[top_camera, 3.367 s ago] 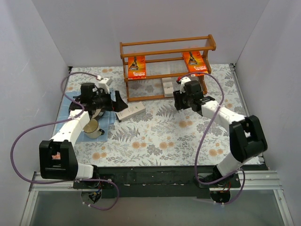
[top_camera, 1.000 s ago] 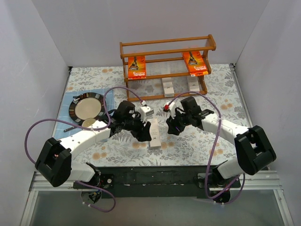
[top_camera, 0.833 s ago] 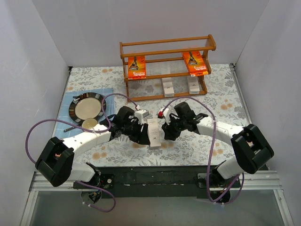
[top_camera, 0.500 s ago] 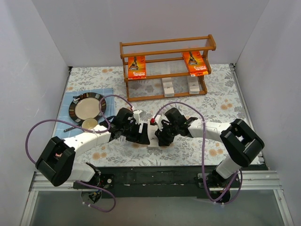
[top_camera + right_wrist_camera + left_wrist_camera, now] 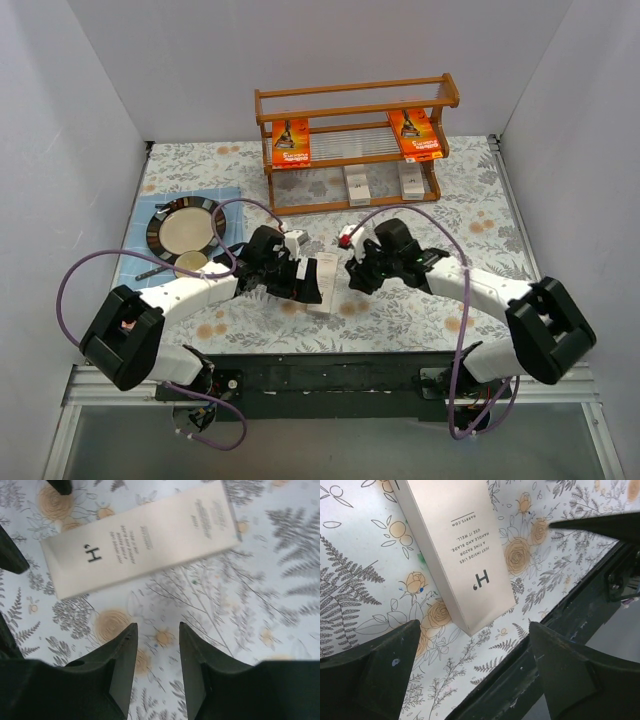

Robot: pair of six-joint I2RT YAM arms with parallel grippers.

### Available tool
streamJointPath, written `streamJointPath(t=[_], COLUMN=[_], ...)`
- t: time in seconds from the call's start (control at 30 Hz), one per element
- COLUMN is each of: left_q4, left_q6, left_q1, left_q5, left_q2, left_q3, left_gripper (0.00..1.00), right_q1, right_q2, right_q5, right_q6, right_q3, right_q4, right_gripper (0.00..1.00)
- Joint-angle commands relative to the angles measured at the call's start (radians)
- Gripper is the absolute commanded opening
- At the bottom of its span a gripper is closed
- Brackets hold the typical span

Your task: Place and organize the shaving razors onto the shelf

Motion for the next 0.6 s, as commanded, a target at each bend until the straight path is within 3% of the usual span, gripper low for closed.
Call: streamJointPath(t=[0.0,0.1,0.23,0.37,0.57], left_q4=[0.019,0.024,0.014,0.011,-0.019], left_q6=[0.032,0.047,0.023,0.015,-0.040], left_q1=[-0.045,-0.083,-0.106,-0.163,-0.206], left_q5=[-0.127,-0.271,-0.296,-0.321,-0.327], left_q2=[0.016,0.026,0.045,0.066,0.143], left_q3=[0.052,0.061,0.067,0.079,0.122], left_gripper=[0.84,0.77,0.75,0.86,0.90], right_q1=[-0.112,-0.210,-0.300,-0.371,-0.423], right_q2=[-0.152,-0.215,-0.262,-0.279,-0.289], right_q5=[0.062,0.059,0.045,0.039,0.022], right_q6=[-0.017,0.008,0.031,0.040,0.059], right_q3=[-0.072,-0.094,-0.101,-0.114,-0.146], right_q4=[-0.019,-0.050,-0.067,-0.062,-0.036], right_gripper=[0.46,0.46,0.47,0.47,0.47])
